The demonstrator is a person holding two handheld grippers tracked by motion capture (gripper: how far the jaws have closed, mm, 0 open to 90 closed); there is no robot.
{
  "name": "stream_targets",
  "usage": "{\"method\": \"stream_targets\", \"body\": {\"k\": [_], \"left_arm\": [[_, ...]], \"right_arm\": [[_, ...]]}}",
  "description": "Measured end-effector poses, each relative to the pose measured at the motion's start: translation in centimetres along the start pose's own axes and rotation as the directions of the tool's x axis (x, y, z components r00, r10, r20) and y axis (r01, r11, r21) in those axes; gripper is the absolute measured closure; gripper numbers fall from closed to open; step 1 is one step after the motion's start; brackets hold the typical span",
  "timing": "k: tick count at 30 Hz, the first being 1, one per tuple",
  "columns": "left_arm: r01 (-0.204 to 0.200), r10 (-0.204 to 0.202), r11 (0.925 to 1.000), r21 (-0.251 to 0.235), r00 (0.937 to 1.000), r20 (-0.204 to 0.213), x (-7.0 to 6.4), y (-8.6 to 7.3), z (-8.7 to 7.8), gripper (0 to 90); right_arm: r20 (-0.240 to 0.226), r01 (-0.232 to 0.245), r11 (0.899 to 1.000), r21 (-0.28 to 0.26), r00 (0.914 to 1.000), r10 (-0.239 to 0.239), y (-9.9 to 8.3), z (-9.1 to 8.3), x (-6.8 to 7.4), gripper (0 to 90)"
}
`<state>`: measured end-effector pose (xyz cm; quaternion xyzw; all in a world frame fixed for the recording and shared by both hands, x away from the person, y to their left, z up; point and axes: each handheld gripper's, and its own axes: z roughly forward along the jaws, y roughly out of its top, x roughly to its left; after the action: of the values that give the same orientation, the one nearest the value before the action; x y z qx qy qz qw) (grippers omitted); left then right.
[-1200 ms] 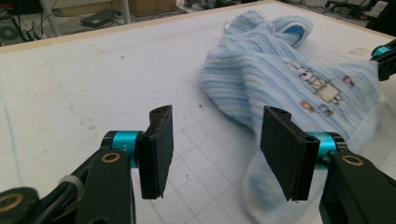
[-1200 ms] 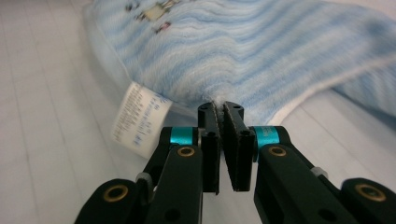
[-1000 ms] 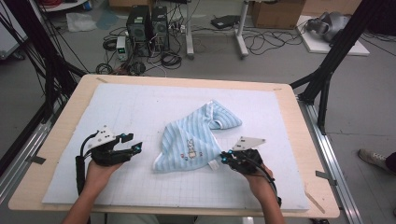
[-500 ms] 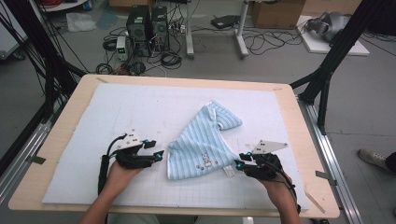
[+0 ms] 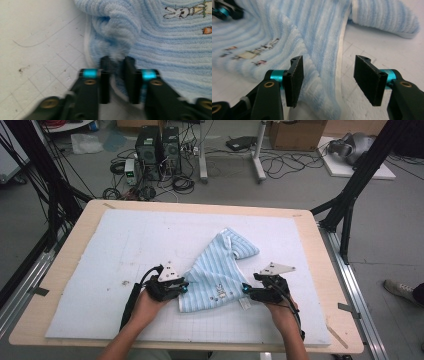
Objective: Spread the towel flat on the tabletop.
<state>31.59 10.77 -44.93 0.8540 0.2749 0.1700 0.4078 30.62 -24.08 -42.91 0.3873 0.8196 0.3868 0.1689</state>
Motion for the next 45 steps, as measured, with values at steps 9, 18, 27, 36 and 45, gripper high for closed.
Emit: {"method": "stream_targets", "body": {"k": [9,18,27,36,45], "left_arm": [[0.082,-0.084,0.9961,-0.032,0.9944,-0.064,2.0,0.4,-0.1,84.5],[0.154,-0.165,0.9846,-0.083,0.976,-0.142,5.7,2.4,0.1,84.6],[0.215,-0.223,0.9745,-0.063,0.962,-0.158,8.3,1.9,1.0,83.0],[0.267,-0.285,0.9484,-0.171,0.9544,-0.09,7.5,1.3,-1.2,44.8],[0.262,-0.271,0.9511,-0.163,0.9622,-0.032,5.9,-0.5,-2.8,43.1]], "right_arm": [[-0.072,0.021,0.996,0.083,0.9973,-0.015,1.4,3.3,0.3,78.7],[0.003,0.051,0.999,0.016,0.9987,-0.051,4.1,5.3,0.3,85.9],[-0.007,0.021,1.0,0.001,0.9998,-0.021,4.8,7.2,1.0,80.8],[0.0,-0.047,0.994,-0.098,0.9989,0.047,4.0,4.2,0.6,47.6],[0.068,-0.051,0.994,-0.094,0.996,0.057,2.1,1.8,0.4,22.6]]}}
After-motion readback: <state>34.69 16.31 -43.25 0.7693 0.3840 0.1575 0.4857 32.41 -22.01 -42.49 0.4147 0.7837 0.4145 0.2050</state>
